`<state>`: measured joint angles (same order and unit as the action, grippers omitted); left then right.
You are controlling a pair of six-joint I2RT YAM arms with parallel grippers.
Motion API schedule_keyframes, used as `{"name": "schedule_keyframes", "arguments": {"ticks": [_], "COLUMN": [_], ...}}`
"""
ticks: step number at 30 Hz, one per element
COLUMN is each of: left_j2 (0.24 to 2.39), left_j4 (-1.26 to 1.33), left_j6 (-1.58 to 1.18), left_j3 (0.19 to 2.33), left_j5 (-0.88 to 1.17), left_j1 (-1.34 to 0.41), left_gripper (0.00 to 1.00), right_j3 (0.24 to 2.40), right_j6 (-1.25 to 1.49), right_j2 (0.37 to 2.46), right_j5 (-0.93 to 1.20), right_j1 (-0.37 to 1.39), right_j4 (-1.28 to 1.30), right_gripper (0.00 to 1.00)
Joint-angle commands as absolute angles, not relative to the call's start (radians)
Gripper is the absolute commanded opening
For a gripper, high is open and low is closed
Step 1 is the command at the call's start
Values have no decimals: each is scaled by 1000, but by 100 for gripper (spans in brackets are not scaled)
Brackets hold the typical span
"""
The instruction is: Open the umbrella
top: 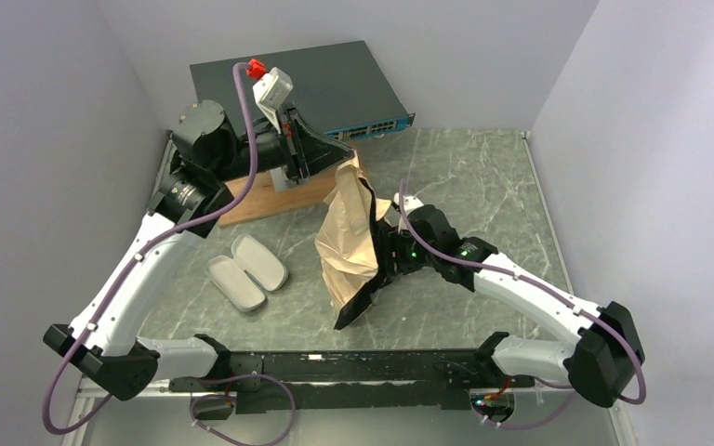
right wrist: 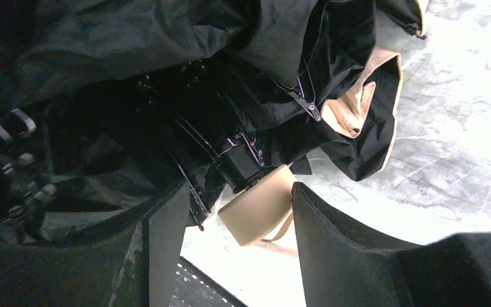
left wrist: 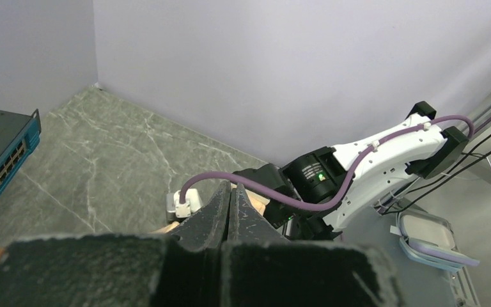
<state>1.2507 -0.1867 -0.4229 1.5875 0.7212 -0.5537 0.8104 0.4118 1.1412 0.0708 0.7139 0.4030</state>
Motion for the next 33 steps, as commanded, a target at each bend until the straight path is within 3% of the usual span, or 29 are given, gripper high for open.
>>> {"name": "schedule_keyframes", "arguments": {"ticks": [1,5,7,12,16,18,22,23,25,27,29,30,33], "left_j2": [1225,1236,1242,1251,1249,1243,1214,1205,1181,1155,1134,1125,1106], "left_j4": [-54,-14,13,53,52,13,-169,-220,-275,-312,-334,-355,-472], "left_j6": [-440,-468,-486,-510,-515,-513,-528,-535,-569,-621,-631,-635,-659], "left_j3": [1601,1602,1599,1586,1572,1568,1546,1524,1473,1419,1384,1376,1376], "left_j5": [762,781,789,795,774,714,416,357,251,180,162,152,77], "left_j1": [-539,-530,-528,-525,-525,-524,-525,-524,-525,-525,-525,-528,-551], "left_gripper": [0,0,0,0,0,0,1,6,26,64,91,98,99], "right_j3": [795,768,750,715,711,717,720,717,702,670,646,641,638], "right_j6": [390,407,431,488,506,512,566,598,686,781,866,889,943], "right_j2": [1173,1222,1246,1259,1224,1206,1156,1141,1100,1045,987,969,921], "right_j5": [128,182,199,226,198,190,143,129,125,154,176,168,125], "right_j1": [712,714,718,725,725,725,717,708,673,621,576,561,503], "right_j4": [314,262,233,173,185,206,265,282,303,300,297,304,370], "right_gripper": [61,59,49,35,14,0,0,0,0,0,0,0,0]}}
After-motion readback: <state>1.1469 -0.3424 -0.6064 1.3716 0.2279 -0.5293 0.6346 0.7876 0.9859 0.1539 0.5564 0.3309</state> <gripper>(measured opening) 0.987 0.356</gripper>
